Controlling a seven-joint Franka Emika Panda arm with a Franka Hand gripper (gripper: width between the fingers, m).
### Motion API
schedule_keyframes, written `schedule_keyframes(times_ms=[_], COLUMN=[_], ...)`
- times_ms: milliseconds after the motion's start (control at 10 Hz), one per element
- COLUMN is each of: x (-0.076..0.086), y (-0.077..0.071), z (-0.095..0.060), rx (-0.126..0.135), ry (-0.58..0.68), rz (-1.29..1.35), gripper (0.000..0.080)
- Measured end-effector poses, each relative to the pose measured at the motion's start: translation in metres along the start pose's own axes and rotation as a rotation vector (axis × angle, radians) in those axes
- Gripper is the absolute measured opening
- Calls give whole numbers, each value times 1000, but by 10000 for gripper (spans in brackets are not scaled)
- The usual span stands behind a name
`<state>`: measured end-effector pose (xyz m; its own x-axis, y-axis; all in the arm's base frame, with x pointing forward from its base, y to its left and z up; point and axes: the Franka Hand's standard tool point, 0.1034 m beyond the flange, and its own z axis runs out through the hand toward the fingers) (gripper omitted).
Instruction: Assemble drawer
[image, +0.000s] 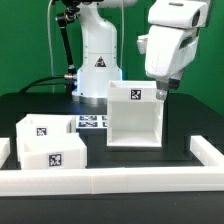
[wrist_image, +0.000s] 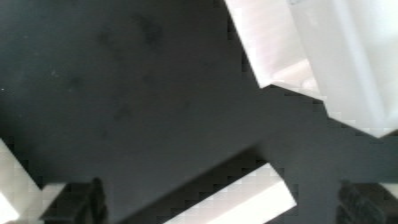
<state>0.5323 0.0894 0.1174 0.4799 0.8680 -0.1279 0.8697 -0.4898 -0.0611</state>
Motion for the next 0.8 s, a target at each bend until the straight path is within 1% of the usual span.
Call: schedule_keyframes(times_ms=[500,600,700,800], x=[-2,-18,-24,-24], y=[0,-4,-6,-5], z=[1,5,4,-4], rx=[2,9,11,4], ry=[0,-9,-15,-14], rz=[8,64,132,283], gripper=[650,650,650,650])
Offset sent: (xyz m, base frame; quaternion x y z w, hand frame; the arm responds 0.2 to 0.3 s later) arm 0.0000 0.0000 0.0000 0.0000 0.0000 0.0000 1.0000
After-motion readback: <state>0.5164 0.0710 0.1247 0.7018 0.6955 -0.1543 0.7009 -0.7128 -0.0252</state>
